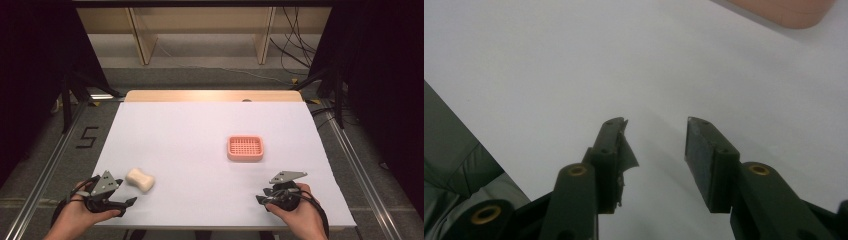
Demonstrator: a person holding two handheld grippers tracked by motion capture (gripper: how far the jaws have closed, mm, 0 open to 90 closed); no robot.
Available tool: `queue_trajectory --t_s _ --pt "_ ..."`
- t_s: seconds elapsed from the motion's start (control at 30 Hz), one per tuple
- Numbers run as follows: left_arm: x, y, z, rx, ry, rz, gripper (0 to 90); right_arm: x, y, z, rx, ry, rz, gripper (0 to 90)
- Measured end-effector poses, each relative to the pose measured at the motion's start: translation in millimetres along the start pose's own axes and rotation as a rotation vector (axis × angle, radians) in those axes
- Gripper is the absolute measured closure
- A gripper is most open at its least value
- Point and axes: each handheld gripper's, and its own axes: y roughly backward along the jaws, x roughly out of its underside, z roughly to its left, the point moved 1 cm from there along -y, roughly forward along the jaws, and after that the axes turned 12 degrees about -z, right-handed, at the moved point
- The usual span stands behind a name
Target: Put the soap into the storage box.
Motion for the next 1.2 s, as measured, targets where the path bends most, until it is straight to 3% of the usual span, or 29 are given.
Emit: queue_trajectory --t_s 0.03,0.23,0.3,0.33,0.4,0.43,0.47,0.5,0.6,0.63,0.67,0.7,0.73,0.8,0.83,0.9,0.93,1.17,1.2 --pt "-0.2 -0.5 0.1 0.007 0.018 0.011 24.1 0.3 1.1 -0.3 0.001 0.003 0.004 59.0" --pt "-5.8 -6.2 11.4 0.018 -0.007 0.041 22.9 5.3 4.6 -1.9 0.009 -0.016 0.008 56.9" --pt "-8.6 -9.3 15.1 0.025 -0.017 0.057 22.7 5.5 5.2 -3.5 0.011 -0.001 0.001 56.6" --pt "-10.6 -10.6 18.9 0.033 -0.055 0.085 22.5 5.5 5.9 -2.4 0.012 -0.019 0.011 56.5" --pt "-13.4 -12.9 22.5 0.045 -0.093 0.122 22.2 5.3 5.7 -2.4 0.013 -0.021 0.008 56.3" --pt "-13.4 -12.9 22.5 0.045 -0.093 0.122 22.2 5.2 5.5 -2.4 0.012 -0.021 0.008 56.2" --pt "-17.3 -14.8 25.7 0.079 -0.102 0.168 22.3 5.1 5.3 -2.5 0.011 -0.021 0.009 56.1" --pt "-17.3 -14.8 25.7 0.079 -0.102 0.168 22.4 5.1 5.3 -2.5 0.011 -0.021 0.009 56.1" --pt "-24.4 -20.5 30.6 0.144 -0.191 0.204 22.5 5.2 3.8 -2.7 0.008 -0.019 0.017 56.0" --pt "-24.4 -20.5 30.6 0.144 -0.191 0.204 22.2 5.2 3.8 -2.7 0.008 -0.019 0.017 56.0" --pt "-27.3 -24.5 31.8 0.206 -0.262 0.243 21.7 5.3 3.4 -2.6 0.008 -0.02 0.018 55.9" --pt "-27.3 -24.5 31.8 0.206 -0.262 0.243 21.4 5.3 3.3 -2.5 0.007 -0.02 0.019 55.9" --pt "-29.2 -27.8 32.3 0.251 -0.301 0.268 21.4 5.9 2.5 -3.4 0.008 -0.005 0.015 55.8" --pt "-33.4 -32.5 35.1 0.269 -0.338 0.303 21.4 5.7 2.7 -2.7 0.004 -0.017 0.023 55.8" --pt "-34.3 -35.3 35.2 0.267 -0.331 0.3 21.4 6.9 0.4 -2.5 0.002 -0.022 -0.001 55.8" --pt "-35.2 -37.1 36.1 0.268 -0.343 0.302 21.4 6.6 1.2 -2.7 0.003 -0.018 0.013 55.8" --pt "-39.3 -42.1 39.8 0.286 -0.374 0.321 21.4 7.1 0.9 -4.1 0.001 0.002 0.019 55.8" --pt "-45.1 -53.7 44.1 0.336 -0.424 0.349 21.8 6.7 0.8 -4.5 -0.005 -0.002 0.015 55.6" --pt "-46.1 -57.8 46.2 0.373 -0.444 0.351 21.9 7.6 -0.2 -5.0 -0.004 -0.011 0.004 55.6"
